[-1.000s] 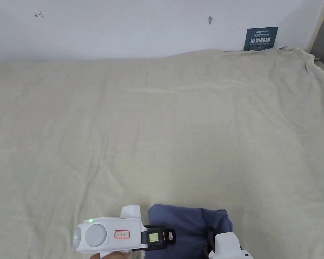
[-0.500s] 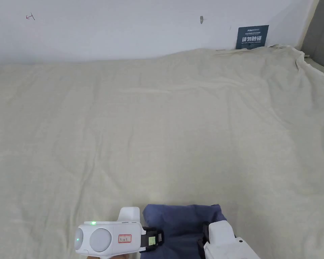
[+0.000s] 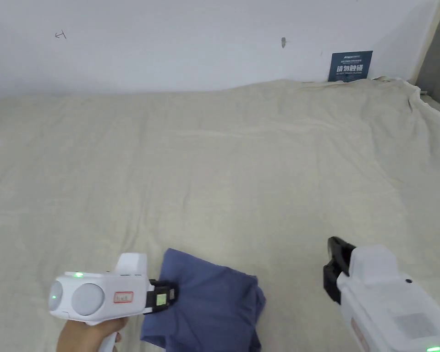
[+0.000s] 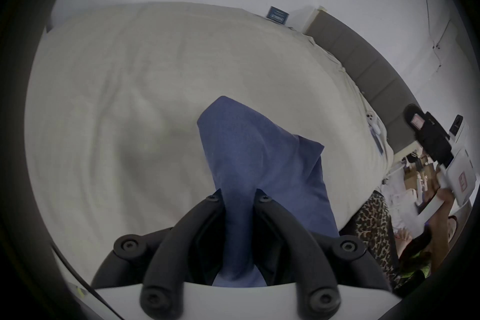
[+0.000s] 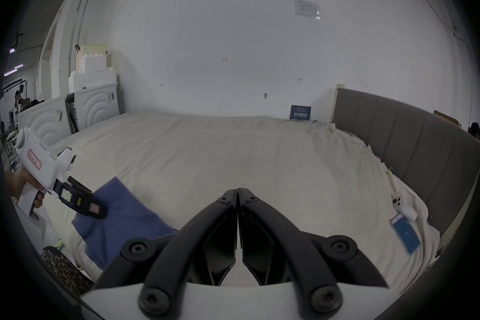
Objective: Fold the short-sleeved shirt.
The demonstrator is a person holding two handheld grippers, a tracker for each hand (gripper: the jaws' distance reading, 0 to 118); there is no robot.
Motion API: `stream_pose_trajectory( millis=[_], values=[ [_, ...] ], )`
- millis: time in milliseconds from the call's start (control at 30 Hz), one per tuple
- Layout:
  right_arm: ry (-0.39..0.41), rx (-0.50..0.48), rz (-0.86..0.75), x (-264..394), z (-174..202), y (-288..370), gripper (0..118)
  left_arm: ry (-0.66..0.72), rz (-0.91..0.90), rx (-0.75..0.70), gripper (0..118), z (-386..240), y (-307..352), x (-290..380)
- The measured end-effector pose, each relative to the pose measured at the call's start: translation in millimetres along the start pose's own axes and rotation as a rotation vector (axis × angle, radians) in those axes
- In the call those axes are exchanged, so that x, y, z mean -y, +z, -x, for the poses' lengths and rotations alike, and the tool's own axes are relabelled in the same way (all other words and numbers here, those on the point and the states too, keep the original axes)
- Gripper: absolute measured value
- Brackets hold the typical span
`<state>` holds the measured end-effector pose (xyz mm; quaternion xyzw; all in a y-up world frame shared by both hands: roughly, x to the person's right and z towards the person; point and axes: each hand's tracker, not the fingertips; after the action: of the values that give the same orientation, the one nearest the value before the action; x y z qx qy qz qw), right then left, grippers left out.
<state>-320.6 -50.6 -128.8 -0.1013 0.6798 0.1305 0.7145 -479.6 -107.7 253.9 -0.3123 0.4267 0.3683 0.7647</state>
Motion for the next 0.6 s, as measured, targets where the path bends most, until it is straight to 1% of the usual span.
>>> stream_pose_trajectory(
  millis=[167,267,500,567,600],
  values=[
    [-0.028,0.047,-0.050,-25.0,-13.6,2.5,0,0.044,-0.036,-0.137,14,62.3,38.4,-12.9],
    [-0.028,0.063,-0.076,-36.0,-17.3,4.1,0,0.049,-0.054,-0.229,14,97.3,62.4,-18.8],
    [-0.033,0.074,-0.096,-51.1,-16.9,-1.2,0,0.095,-0.037,-0.425,14,182.4,105.0,-28.8],
    [-0.029,0.080,-0.099,-54.0,-14.4,-3.1,0,0.137,-0.042,-0.490,14,203.6,113.2,-27.6],
    [-0.029,0.082,-0.100,-54.5,-13.1,-4.1,0,0.136,-0.031,-0.511,14,212.9,115.5,-26.2]
  ],
)
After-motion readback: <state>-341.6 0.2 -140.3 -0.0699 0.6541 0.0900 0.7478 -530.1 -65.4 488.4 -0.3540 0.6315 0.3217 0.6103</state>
